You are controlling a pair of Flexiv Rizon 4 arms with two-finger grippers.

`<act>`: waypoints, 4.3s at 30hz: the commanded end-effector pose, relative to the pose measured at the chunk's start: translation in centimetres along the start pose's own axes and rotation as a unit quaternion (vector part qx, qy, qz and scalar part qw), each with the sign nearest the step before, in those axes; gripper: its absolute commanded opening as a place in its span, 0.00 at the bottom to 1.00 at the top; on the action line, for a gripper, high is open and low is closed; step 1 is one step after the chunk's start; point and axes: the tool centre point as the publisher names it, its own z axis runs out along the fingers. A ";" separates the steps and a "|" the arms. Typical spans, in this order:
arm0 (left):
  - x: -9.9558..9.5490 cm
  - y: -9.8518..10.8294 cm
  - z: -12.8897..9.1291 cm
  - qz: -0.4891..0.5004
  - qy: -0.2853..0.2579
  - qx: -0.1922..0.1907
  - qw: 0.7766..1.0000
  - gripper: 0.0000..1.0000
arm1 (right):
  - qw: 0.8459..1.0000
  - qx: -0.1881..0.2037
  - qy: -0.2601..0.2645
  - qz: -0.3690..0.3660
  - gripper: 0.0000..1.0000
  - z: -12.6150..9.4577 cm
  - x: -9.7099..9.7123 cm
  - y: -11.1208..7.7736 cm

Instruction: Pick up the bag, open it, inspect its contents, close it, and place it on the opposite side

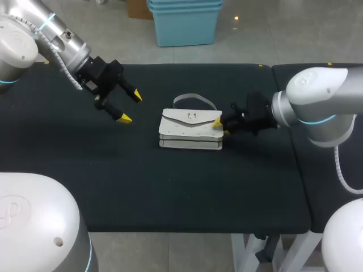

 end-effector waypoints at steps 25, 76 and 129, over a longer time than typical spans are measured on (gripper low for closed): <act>-2.6 -1.5 -0.3 -0.024 0.046 -0.039 0.998 1.00 | 0.940 0.039 -0.269 -0.204 1.00 -9.1 4.6 2.5; -6.3 -1.2 0.1 0.022 0.100 -0.094 0.990 1.00 | 0.546 -0.017 -0.566 -0.617 1.00 -3.7 7.5 -8.0; -5.5 -2.8 1.6 0.119 0.103 -0.120 0.980 1.00 | 0.422 0.046 -0.520 -0.742 0.97 -2.2 4.8 -3.8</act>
